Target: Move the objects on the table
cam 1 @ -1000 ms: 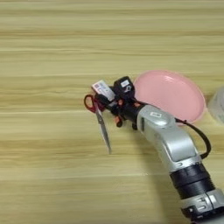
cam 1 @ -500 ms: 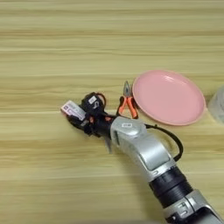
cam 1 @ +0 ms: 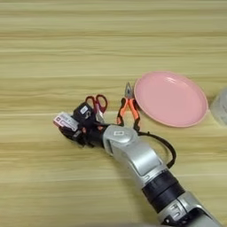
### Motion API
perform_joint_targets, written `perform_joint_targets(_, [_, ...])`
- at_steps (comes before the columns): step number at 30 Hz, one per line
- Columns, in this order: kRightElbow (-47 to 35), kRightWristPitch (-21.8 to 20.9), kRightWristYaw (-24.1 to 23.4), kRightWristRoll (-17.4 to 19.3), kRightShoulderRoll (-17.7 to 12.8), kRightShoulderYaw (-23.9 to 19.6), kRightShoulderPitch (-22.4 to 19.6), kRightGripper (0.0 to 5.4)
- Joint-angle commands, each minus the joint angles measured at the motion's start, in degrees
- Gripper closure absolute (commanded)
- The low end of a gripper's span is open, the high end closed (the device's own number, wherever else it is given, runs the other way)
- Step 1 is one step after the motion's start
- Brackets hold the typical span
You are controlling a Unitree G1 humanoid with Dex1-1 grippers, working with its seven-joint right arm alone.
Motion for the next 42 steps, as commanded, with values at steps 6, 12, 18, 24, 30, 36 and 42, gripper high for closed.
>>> perform_joint_targets(6, [-7.3, -3.0, -3.0, -1.1, 0.2, -2.4, -1.0, 2.03])
perform_joint_targets(12, [-14.5, -2.3, -3.7, 1.1, 0.5, -5.2, 1.2, 1.39])
perform_joint_targets(18, [-14.1, -4.4, -5.4, 3.6, 1.6, -9.8, 0.8, 0.64])
perform_joint_targets(24, [-4.2, -12.1, -12.0, 4.9, 3.4, -16.9, -1.4, 0.05])
perform_joint_targets(30, [-0.9, -15.5, -14.2, 5.5, 4.8, -17.9, -1.0, 0.05])
perform_joint_targets(36, [2.6, -16.1, -14.6, 6.9, 5.3, -18.1, -2.1, 0.05])
perform_joint_targets(42, [6.8, -17.5, -18.6, 6.6, 4.4, -20.0, -4.3, 0.05])
